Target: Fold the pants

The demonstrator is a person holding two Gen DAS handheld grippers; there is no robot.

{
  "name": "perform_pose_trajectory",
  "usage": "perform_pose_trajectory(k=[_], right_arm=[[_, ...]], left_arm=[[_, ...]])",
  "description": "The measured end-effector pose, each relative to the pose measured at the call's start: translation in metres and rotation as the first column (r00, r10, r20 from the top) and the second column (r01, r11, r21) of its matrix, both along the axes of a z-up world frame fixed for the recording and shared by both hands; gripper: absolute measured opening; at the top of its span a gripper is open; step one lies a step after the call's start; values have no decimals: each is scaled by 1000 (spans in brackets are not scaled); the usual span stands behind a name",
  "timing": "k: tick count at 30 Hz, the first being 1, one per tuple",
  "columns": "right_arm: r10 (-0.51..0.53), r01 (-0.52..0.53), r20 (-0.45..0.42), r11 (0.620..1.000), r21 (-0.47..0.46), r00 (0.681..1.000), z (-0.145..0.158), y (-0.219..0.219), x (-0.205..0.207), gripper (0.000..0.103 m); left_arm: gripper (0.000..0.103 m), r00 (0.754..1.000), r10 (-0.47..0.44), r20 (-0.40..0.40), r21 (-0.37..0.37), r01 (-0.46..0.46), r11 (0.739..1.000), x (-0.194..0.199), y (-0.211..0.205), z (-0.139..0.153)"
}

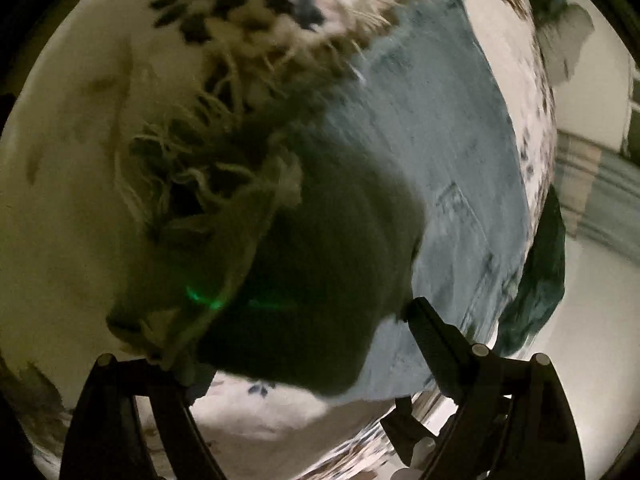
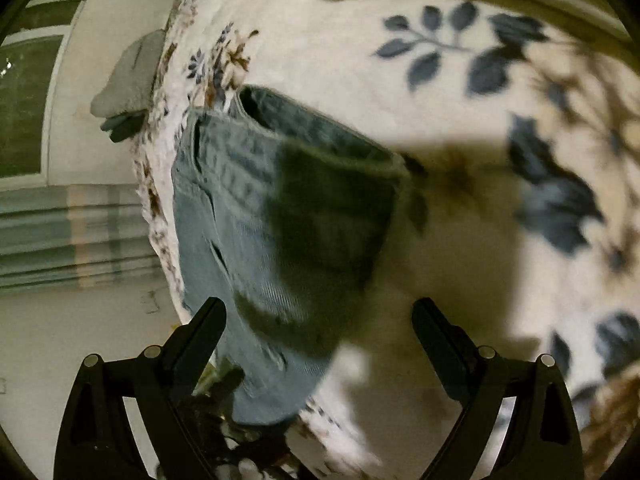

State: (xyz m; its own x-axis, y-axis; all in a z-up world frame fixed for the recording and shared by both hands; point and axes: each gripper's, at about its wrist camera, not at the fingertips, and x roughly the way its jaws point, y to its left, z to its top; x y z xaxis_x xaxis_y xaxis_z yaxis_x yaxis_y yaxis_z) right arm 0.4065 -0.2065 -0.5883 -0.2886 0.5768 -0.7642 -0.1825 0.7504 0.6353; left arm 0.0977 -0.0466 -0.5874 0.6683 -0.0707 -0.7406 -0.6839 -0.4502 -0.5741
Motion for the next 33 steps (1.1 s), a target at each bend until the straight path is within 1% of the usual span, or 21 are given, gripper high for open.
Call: perform_pose_trajectory(k=[2,4,5,6,7,8,9,11,12,13,15,17,22,26,27,28,30,31,32,33], right_arm=[[-25,25,-3,999,33,1000,-5,4,5,96],[-74,76,-24,994,83,997,-10,7,10,96],[-90,92,-31,991,96,995,-11,8,12,95],[-114,118,-40,986,120,993,-12,10,14,91],[-123,127,-41,984,121,992,-13,12,16,83],[-135,138,-37,984,117,990,-14,14,17,75],[-142,144,-29,984,108,989,-14,15,18,67],[-152,153,-16,984,92,988,-14,17,18,55],[-163,163,-15,982,91,987,-13,16,17,52],[-174,175,-17,980,93,985,-12,14,16,46],[-213,215,-34,971,105,976,-7,8,11,41],[-235,238,-36,965,111,971,0,2,6,39],[-291,296,-55,944,148,955,34,-9,-11,37],[-334,342,-77,927,156,940,66,-19,-23,35],[-351,360,-85,919,159,933,76,-26,-25,35],[-364,374,-88,914,159,927,85,-30,-26,35],[-399,406,-76,899,163,914,111,-43,-26,35],[-415,420,-65,893,164,908,122,-49,-24,34],[-426,430,-59,887,168,903,130,-56,-21,34],[-454,455,-50,873,175,890,144,-64,-16,34]], left_arm=[[86,999,36,-17,-7,-36,999,-1,4,1],[84,997,63,-41,-10,-64,998,1,9,3],[77,996,71,-55,-2,-71,997,0,10,4],[62,995,64,-76,19,-63,998,3,16,7],[54,995,48,-88,35,-45,998,4,18,9],[38,995,33,-90,53,-28,998,5,20,10],[30,996,16,-89,71,-10,997,7,25,12],[25,995,-7,-96,100,17,995,8,33,19],[24,995,-16,-100,115,28,993,9,36,22],[24,994,-34,-103,133,48,990,5,38,27],[24,990,-81,-115,180,101,978,6,45,44],[23,984,-128,-120,215,152,965,6,53,58],[23,955,-252,-156,289,288,913,12,74,111],[23,920,-348,-183,351,391,851,32,85,161],[23,908,-378,-182,367,419,830,44,88,176],[23,899,-401,-176,378,438,816,51,87,185],[23,871,-459,-175,399,489,776,83,90,205],[23,862,-481,-162,405,503,764,92,87,211],[23,848,-509,-150,409,522,749,107,86,218],[23,827,-545,-136,416,547,726,131,85,225]])
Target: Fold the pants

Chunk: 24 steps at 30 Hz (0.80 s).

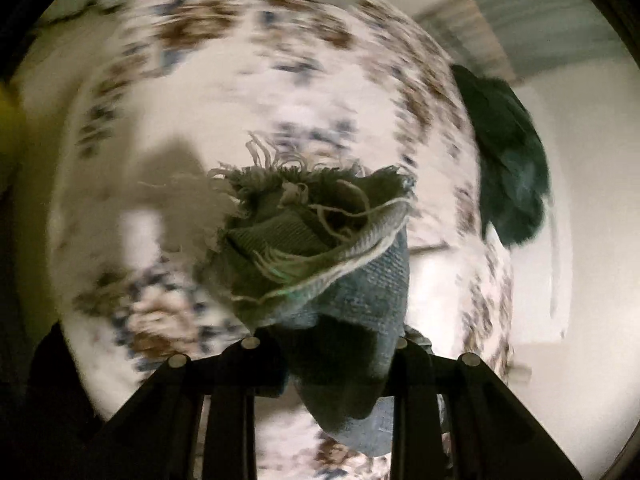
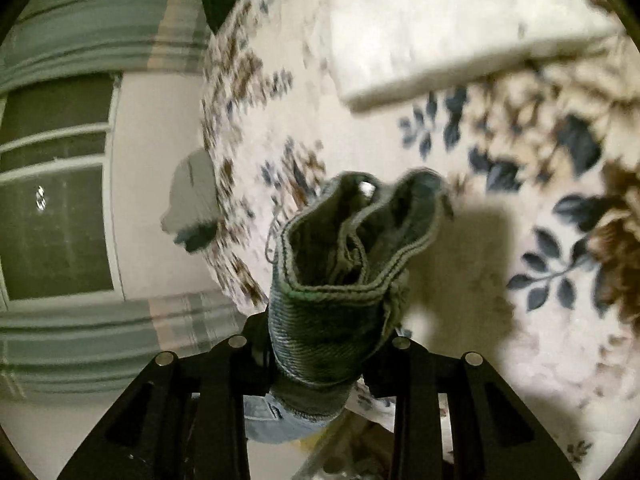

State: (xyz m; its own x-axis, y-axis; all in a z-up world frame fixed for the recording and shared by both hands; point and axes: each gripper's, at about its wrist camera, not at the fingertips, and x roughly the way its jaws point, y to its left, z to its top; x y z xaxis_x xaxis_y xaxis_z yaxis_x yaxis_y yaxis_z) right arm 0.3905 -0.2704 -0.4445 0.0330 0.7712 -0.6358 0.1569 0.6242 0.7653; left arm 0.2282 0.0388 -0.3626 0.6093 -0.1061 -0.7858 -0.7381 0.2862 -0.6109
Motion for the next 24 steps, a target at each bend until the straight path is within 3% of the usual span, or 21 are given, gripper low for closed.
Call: perform_pose_trajectory(k=[6,10,14,17,19,22,24], right_arm=[[-219,221,105,975,-6,970,71,-51,53,34],[-344,348,197,937,15,918,111,-87,100,34],[-446,458,303,888,35,842,129,-129,148,34],[-504,523,330,852,37,798,108,-152,165,34],[-548,568,310,823,32,777,75,-166,168,34],[-603,623,228,782,-18,764,-1,-179,155,34],[-623,641,189,766,-47,759,-38,-181,139,34]], left_arm=[[23,973,-202,113,-12,205,979,136,-11,28],[23,922,-330,204,25,332,943,241,-26,44],[23,861,-440,256,67,438,897,326,-48,27],[23,819,-535,208,102,526,844,364,-69,-26],[23,789,-599,137,105,590,801,378,-79,-74],[24,744,-668,14,66,666,743,379,-87,-145],[24,730,-683,-1,53,683,729,370,-85,-170]])
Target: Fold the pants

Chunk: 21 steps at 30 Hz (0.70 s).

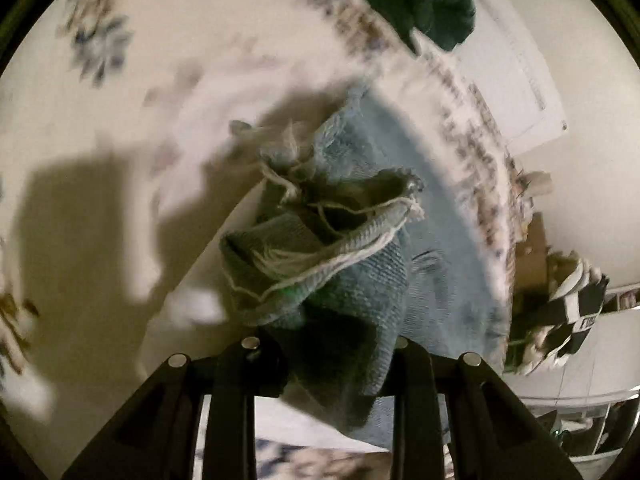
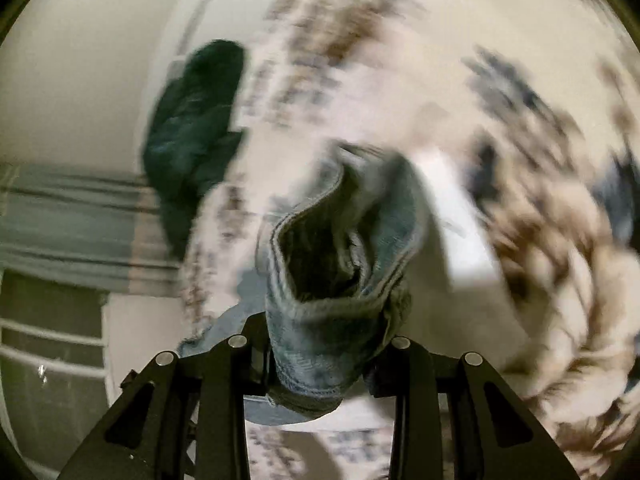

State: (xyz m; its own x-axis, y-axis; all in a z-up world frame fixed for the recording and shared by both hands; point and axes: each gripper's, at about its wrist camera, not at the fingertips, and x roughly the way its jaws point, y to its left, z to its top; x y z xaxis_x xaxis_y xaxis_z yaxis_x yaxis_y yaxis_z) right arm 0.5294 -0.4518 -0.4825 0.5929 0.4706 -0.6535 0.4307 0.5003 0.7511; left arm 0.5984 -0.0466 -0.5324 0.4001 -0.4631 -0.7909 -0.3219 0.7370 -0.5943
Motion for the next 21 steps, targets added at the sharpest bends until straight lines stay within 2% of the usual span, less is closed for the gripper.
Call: perform_pose_trajectory(k=[4,8,11,13,14,15,17,19,21], right_arm=[[-36,37,-17,999,33,999,-34,1,-19,34],[-45,45,-3,999,23,999,-36,6,-14,35],[-19,18,-23,1000,-22,1000,-31,9,-17,41],[-2,-1,-42,998,-68,999,-28,7,-16,51],[5,-10,-53,995,-95,999,-24,6,-19,57],[14,-24,-75,989,-143,997,-18,6,-21,59],[36,-60,-110,974,-220,993,-7,9,-27,64],[62,-107,-149,942,-318,987,9,18,-34,68],[92,-165,-186,886,-433,978,28,34,-41,82]], left_arm=[[24,998,-48,27,12,47,999,2,-2,0],[27,997,-73,0,18,73,997,6,-3,5],[29,994,-107,-26,24,107,994,0,-6,21],[42,990,-136,-42,78,139,987,-10,-6,33],[56,988,-148,-40,112,151,982,-14,-7,40],[71,986,-167,-26,158,169,973,-19,-9,50],[81,981,-196,-17,250,194,949,-27,-12,65],[83,973,-230,0,339,217,916,-35,-15,80],[84,963,-270,-2,445,242,862,-41,-22,96]])
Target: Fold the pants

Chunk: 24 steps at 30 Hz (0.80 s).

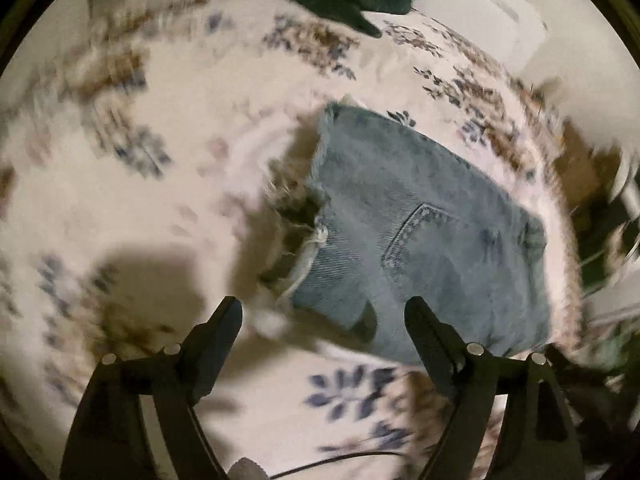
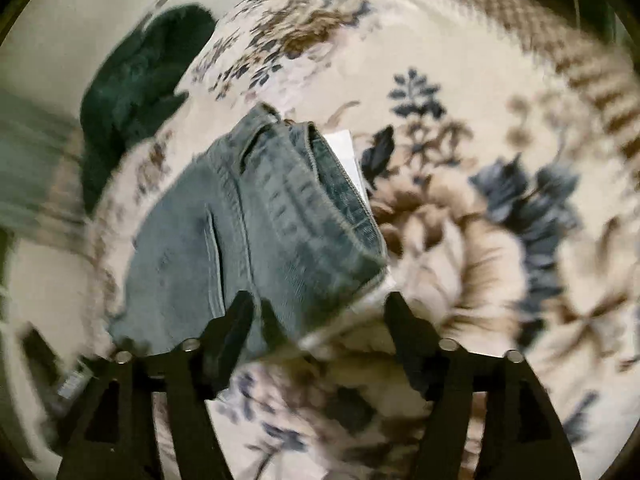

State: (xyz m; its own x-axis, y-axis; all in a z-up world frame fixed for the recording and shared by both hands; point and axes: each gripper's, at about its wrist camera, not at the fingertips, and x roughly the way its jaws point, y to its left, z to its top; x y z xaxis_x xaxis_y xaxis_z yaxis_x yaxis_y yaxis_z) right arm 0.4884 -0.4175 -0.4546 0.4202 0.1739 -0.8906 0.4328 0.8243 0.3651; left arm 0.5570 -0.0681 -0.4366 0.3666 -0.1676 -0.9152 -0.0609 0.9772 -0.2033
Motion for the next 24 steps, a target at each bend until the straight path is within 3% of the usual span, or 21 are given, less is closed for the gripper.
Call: perform_pose_trajectory(k=[3,5,8,16,24], right_arm=[[58,-63,-27,975,-212,998,31,30,-9,99],[76,-82,-32,942,-325,997,52,46,-21,99],[80,-81,-19,912,-402,997,91,66,-38,100],[100,-63,59,890,-452,993,197,89,-85,100],[164,-61,173,871,-488,971,322,109,-177,100]], left_arm=[[84,998,-58,39,135,52,989,-13,-6,25],[84,995,-78,61,184,66,981,-26,-6,44],[84,988,-120,98,244,93,965,-45,-10,75],[84,969,-155,194,286,95,953,-113,-14,176],[84,938,-134,320,295,36,955,-202,-9,284]])
